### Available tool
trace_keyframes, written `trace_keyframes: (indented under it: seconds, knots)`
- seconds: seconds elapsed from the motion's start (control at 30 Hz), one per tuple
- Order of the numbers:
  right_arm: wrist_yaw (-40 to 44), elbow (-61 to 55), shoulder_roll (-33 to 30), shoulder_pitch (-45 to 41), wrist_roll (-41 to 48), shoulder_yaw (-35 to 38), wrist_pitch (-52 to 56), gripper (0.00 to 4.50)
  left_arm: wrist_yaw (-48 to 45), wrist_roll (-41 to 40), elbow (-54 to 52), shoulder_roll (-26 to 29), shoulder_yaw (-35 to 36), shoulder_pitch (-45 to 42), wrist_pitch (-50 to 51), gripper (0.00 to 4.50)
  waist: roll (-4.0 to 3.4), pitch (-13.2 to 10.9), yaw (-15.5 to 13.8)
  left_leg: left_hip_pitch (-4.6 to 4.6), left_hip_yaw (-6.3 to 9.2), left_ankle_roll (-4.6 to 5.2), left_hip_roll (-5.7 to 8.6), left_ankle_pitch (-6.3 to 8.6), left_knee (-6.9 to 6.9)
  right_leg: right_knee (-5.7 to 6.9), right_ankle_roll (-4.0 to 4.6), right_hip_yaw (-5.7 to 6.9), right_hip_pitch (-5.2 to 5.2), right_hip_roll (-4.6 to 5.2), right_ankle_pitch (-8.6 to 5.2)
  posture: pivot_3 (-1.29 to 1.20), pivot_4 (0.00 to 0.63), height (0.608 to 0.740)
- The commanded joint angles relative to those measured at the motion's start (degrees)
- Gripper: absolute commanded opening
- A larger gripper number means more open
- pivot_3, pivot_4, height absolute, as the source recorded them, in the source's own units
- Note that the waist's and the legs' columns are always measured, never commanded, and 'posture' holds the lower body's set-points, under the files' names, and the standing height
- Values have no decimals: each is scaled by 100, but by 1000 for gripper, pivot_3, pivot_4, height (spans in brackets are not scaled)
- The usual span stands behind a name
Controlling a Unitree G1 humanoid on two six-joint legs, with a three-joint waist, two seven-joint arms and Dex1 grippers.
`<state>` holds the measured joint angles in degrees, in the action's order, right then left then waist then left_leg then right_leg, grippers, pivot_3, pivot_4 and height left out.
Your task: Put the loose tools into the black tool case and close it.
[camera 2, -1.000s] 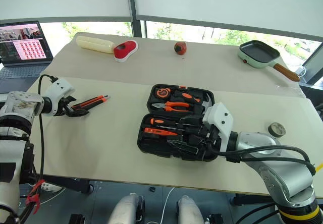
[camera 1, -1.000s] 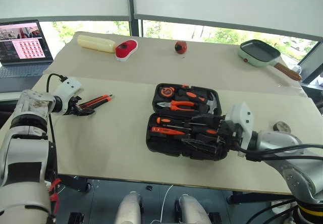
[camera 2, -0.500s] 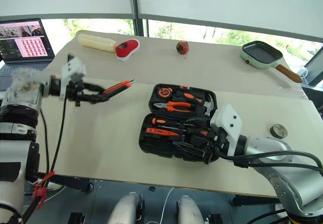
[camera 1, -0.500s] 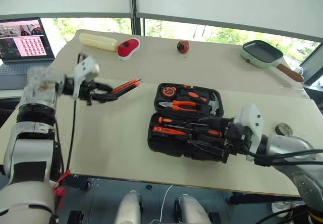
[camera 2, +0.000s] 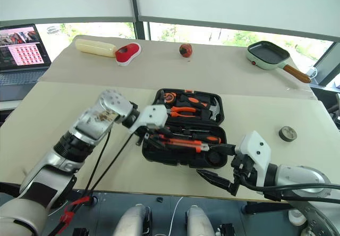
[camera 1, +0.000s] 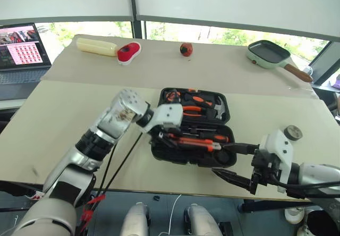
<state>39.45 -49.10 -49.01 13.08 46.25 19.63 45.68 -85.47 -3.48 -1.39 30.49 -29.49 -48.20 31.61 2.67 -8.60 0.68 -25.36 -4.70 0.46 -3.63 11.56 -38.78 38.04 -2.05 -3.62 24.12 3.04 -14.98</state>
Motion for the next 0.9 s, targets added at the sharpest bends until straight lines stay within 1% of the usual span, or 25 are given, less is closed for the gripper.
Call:
trace_keyframes:
  seconds: [0.03,0.13,0.2,0.37,0.5,0.57,0.63,0.73,0.9]
  knots:
    - [-199,-337,123,215,65,248,-108,4500,206,183,-509,80,-317,-11,544,1733,-2,1,-2,1,1,0,0,0,-1,0,0,0,-2,0,0,0,150,740]
    - [-317,-425,213,335,125,321,-123,4500,590,444,-285,-23,-480,-77,498,1733,-2,1,-11,3,1,0,4,0,-7,-1,-2,-1,-7,3,-1,0,150,740]
    - [-363,-495,251,409,135,343,-132,4500,403,403,-306,90,-572,-107,468,1733,-3,1,-22,2,2,0,5,0,-8,-2,-3,-1,-8,3,-1,0,150,740]
    - [-429,-513,267,416,114,366,-140,4500,496,656,11,247,-657,-133,38,1733,-6,3,-13,5,2,0,5,0,-6,-2,-2,-2,-8,3,-1,0,150,740]
    - [-444,-510,272,424,90,353,-153,4500,550,693,68,230,-653,-84,97,1733,-7,4,-13,6,2,0,4,0,-5,-2,-1,-3,-8,2,-1,0,150,740]
    - [-459,-499,268,399,87,324,-154,4500,456,482,24,132,-589,-124,487,1733,-7,4,-23,6,2,0,5,0,-6,-2,-2,-3,-9,3,-1,0,150,740]
    - [-475,-498,266,386,95,307,-153,4500,403,439,6,113,-584,-156,545,1733,-7,4,-25,6,2,0,6,0,-7,-2,-2,-3,-10,4,-1,0,150,740]
    - [-497,-488,268,352,87,242,-151,4500,507,650,212,114,-695,-176,167,1733,-8,4,-25,6,2,0,5,0,-5,-2,-2,-3,-9,3,-2,0,150,740]
    - [-521,-503,279,314,76,157,-151,4500,530,716,379,58,-758,-167,-59,1733,-9,6,-62,7,2,0,7,0,-7,-3,-2,-3,-13,4,-1,0,150,740]
